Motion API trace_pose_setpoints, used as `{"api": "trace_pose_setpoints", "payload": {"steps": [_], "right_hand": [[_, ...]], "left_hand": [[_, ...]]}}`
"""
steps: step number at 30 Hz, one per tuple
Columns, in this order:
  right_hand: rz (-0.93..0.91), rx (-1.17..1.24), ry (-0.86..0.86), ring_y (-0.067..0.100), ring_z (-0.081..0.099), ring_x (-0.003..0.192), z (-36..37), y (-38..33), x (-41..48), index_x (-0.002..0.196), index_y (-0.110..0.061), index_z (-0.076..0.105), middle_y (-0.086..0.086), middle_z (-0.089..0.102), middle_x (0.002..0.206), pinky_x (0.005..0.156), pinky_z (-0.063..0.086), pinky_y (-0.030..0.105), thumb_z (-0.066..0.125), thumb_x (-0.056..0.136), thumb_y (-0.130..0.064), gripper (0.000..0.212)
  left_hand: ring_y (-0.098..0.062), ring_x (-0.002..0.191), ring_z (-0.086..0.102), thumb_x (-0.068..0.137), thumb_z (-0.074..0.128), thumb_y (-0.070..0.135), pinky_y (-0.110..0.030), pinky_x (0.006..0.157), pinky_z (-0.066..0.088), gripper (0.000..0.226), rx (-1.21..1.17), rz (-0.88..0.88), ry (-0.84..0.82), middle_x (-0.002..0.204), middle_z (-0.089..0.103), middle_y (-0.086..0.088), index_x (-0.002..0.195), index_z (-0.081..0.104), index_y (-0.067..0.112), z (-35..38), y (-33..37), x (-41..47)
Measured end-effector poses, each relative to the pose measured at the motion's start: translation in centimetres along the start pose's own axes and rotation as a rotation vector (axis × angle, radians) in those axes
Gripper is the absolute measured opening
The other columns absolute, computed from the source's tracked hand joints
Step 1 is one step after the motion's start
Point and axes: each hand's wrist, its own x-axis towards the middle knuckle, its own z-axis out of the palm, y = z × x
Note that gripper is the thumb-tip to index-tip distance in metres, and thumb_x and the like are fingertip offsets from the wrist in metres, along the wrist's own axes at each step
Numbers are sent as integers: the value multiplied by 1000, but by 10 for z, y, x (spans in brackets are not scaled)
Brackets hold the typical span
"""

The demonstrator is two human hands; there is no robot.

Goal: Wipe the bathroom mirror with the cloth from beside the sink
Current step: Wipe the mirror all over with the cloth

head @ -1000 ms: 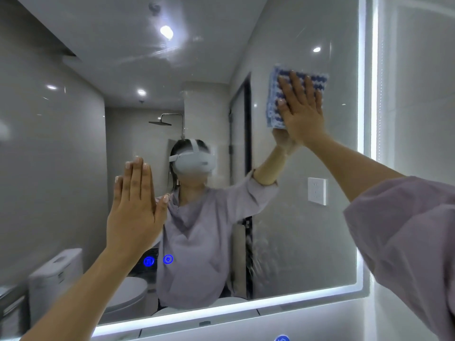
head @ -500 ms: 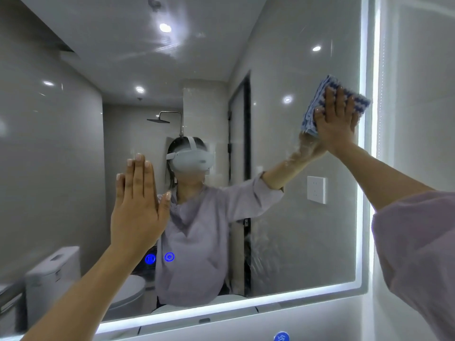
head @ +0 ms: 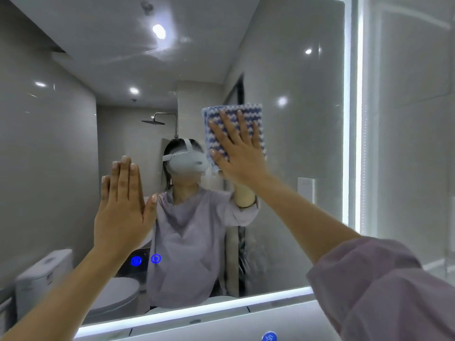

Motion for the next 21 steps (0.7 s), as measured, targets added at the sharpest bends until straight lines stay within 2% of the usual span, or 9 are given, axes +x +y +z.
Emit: {"api": "trace_pose_setpoints", "payload": {"steps": [4, 8, 11, 15, 18, 21], "right_hand": [[6, 16, -22, 27, -8, 148, -3, 4, -2, 153, -30, 8, -1, 1, 162, 119, -8, 47, 29, 98, -54, 64], [-40, -9, -63, 23, -9, 148, -12, 18, -3, 153, -31, 7, -6, 0, 162, 119, -11, 43, 31, 97, -56, 65], [-39, -3, -73, 22, -10, 148, -14, 32, -7, 153, -32, 7, -7, -1, 161, 118, -13, 40, 33, 98, -55, 65], [18, -23, -93, 20, -15, 147, -14, 66, -18, 152, -34, 1, -8, -5, 161, 116, -18, 36, 22, 95, -60, 66], [82, -24, -111, 18, -19, 146, -16, 95, -28, 151, -37, -5, -10, -13, 160, 112, -25, 31, 13, 91, -65, 69], [186, 37, -124, 16, -22, 144, -19, 125, -39, 148, -42, -13, -16, -21, 155, 115, -21, 35, 14, 89, -67, 69]], "left_hand": [[-32, 146, 13, 92, 26, 43, -49, 118, 15, 74, -6, -27, -54, 157, 15, -20, 147, 17, -5, -10, 3, 0], [-36, 144, 18, 92, 24, 47, -51, 117, 15, 74, 18, -67, -84, 154, 22, -24, 145, 24, -5, -24, 16, 6], [-36, 144, 18, 94, 24, 47, -50, 117, 15, 71, 40, -9, -75, 154, 23, -23, 146, 22, -2, -29, 36, 16], [-30, 147, 9, 96, 25, 47, -47, 119, 15, 73, 35, 45, -110, 158, 11, -18, 149, 9, 1, -25, 66, 22], [-27, 148, 5, 95, 23, 48, -43, 120, 8, 73, 10, 70, -139, 159, 6, -15, 150, 7, 2, -20, 84, 19], [-26, 148, 2, 94, 19, 48, -40, 120, 2, 73, -19, 93, -157, 159, 5, -13, 150, 8, 3, -15, 95, 14]]}}
